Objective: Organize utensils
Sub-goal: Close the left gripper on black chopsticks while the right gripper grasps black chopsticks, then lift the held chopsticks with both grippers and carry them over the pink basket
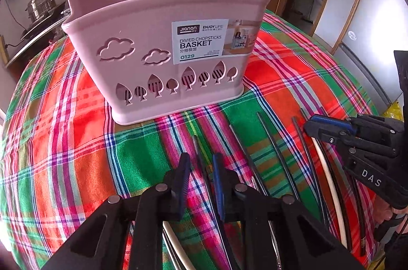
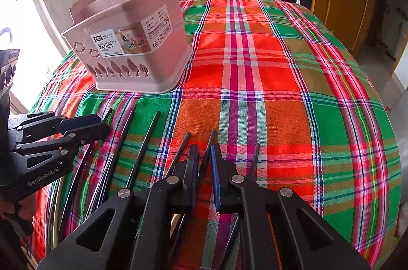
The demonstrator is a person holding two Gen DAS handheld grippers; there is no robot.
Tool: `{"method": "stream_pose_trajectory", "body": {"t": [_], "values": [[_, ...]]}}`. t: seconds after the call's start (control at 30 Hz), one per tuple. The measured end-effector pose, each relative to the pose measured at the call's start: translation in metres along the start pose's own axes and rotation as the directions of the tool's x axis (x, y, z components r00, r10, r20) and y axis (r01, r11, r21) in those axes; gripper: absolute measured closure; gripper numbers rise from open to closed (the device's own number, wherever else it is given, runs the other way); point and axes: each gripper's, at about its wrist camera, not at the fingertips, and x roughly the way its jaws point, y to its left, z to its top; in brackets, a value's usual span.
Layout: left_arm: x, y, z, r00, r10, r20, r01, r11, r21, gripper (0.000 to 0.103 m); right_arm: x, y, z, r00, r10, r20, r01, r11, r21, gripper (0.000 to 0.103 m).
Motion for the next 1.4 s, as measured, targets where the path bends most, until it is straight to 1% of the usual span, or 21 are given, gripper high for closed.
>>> {"method": "stream_pose_trajectory", "body": {"t": [0.07,0.2,0.3,0.47,0.67,0.87,1.03,1.17,1.4], "values": [[0.001,-0.001,0.004,1.0,0.011,-0.007,-0.011,1.0,-0.002,0.096,0.001,-0.001,0.002,1.0,0.005,-0.004,-0.005,1.0,0.008,0.097],[0.002,0.001,0.011,1.0,0.004,-0.01,-0.004,1.0,-0.026,0.096,0.0,-0.004,0.004,1.0,0.019,-0.004,-0.019,1.0,0.017,0.097],[-0.002,0.002,0.013,1.0,-0.014,0.0,0.014,0.999,-0.042,0.097,-0.004,-0.006,0.006,0.999,0.036,0.004,-0.036,0.999,0.023,0.097],[-0.026,0.006,0.017,0.998,-0.045,0.047,0.047,0.998,-0.051,0.097,-0.02,-0.006,0.01,0.998,0.051,0.039,-0.052,0.998,0.024,0.097],[-0.072,0.01,0.025,0.989,-0.064,0.137,0.071,0.996,-0.048,0.098,-0.056,-0.003,0.023,0.99,0.072,0.124,-0.074,0.997,0.011,0.098],[-0.122,0.008,0.036,0.969,-0.072,0.237,0.083,0.996,-0.036,0.099,-0.104,0.004,0.035,0.968,0.085,0.236,-0.081,0.996,-0.025,0.098],[-0.153,0.008,0.041,0.953,-0.066,0.294,0.079,0.996,-0.032,0.099,-0.137,0.01,0.043,0.944,0.087,0.317,-0.074,0.996,-0.052,0.099],[-0.171,0.014,0.045,0.942,-0.063,0.33,0.081,0.996,-0.041,0.099,-0.152,0.012,0.045,0.929,0.095,0.357,-0.078,0.995,-0.062,0.099],[-0.19,0.018,0.044,0.928,-0.056,0.368,0.08,0.996,-0.049,0.099,-0.17,0.016,0.048,0.908,0.105,0.406,-0.081,0.994,-0.076,0.099]]}}
